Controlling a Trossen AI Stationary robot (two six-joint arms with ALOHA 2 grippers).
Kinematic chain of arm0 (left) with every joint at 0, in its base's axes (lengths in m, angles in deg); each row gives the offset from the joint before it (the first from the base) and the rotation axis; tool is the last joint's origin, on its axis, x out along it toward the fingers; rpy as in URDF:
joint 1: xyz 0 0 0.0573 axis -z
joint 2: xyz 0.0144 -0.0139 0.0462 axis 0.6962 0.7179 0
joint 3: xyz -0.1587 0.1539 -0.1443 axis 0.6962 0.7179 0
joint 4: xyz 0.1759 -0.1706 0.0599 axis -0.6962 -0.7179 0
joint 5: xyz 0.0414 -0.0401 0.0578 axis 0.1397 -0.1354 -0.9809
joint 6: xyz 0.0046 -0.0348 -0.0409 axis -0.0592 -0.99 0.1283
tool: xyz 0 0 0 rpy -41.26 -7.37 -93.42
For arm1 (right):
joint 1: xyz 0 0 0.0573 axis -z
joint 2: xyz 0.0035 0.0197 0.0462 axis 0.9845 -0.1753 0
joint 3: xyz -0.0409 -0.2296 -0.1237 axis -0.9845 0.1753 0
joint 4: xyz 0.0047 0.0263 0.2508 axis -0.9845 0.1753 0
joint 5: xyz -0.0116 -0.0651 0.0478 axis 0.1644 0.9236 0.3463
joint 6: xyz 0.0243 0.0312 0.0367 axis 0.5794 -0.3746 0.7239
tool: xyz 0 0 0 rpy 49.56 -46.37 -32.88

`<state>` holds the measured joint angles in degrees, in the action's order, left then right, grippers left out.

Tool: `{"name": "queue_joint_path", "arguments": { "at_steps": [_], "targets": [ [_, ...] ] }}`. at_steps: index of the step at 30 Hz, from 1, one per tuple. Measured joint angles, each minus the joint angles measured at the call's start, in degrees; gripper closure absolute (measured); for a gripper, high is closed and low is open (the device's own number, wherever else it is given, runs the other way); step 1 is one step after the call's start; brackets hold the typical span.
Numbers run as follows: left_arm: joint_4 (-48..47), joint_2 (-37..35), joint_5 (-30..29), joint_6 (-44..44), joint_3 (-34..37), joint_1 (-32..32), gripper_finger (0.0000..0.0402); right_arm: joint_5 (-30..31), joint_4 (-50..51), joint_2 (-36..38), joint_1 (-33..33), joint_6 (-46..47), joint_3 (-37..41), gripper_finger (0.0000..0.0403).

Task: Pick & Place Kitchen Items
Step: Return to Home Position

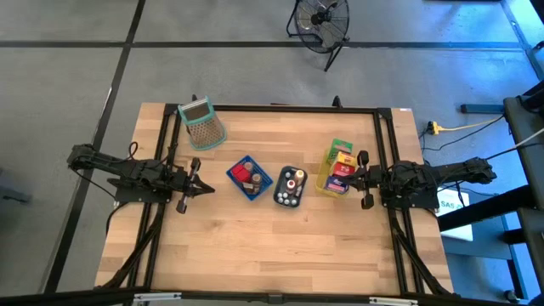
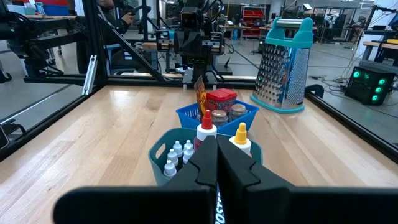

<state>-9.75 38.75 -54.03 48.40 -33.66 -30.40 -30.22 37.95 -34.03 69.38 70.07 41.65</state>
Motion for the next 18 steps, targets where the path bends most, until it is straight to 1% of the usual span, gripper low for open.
{"name": "queue_joint_path", "arguments": {
  "at_steps": [18],
  "targets": [
    [0.0, 0.0, 0.0, 0.0, 0.0, 0.0, 0.0389, 0.0, 0.0, 0.0, 0.0, 0.0, 0.0, 0.04]
  ]
}}
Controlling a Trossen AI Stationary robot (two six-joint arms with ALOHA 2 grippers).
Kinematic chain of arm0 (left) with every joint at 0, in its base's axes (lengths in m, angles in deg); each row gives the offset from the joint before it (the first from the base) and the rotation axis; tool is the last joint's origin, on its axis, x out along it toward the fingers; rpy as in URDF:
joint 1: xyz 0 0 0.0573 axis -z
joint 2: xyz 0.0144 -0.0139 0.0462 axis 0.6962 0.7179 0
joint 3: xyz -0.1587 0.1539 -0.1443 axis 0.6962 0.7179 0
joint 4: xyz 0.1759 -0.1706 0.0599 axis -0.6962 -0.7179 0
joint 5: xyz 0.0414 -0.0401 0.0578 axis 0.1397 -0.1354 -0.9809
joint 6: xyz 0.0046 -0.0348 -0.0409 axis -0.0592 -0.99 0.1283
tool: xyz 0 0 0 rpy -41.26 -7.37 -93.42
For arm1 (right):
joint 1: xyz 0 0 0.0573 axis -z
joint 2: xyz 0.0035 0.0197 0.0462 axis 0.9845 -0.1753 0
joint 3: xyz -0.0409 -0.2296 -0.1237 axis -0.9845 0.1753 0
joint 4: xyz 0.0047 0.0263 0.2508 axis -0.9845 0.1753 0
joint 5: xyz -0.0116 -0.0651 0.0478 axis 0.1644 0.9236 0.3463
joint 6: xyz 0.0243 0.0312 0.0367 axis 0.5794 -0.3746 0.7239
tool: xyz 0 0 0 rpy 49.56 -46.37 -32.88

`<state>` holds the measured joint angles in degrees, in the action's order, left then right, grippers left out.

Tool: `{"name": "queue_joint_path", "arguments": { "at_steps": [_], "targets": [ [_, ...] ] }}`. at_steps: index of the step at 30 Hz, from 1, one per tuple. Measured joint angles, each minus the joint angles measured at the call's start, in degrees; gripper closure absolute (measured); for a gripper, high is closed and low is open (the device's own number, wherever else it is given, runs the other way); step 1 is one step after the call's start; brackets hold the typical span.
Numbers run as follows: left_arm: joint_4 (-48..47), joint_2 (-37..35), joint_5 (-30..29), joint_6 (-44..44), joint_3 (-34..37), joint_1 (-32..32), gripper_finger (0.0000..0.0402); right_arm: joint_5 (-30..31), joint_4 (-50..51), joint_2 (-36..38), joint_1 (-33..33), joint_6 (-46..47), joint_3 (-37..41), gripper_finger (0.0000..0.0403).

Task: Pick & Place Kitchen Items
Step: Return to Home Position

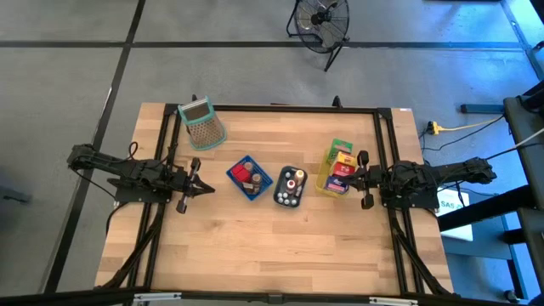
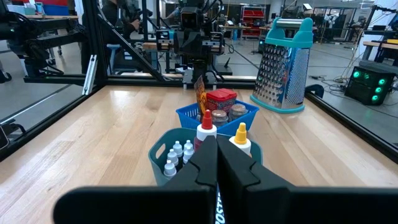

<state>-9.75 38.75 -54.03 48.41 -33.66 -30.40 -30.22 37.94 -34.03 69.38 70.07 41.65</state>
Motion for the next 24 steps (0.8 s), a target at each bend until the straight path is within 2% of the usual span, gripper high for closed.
{"name": "queue_joint_path", "arguments": {
  "at_steps": [24],
  "targets": [
    [0.0, 0.0, 0.0, 0.0, 0.0, 0.0, 0.0392, 0.0, 0.0, 0.0, 0.0, 0.0, 0.0, 0.04]
  ]
}}
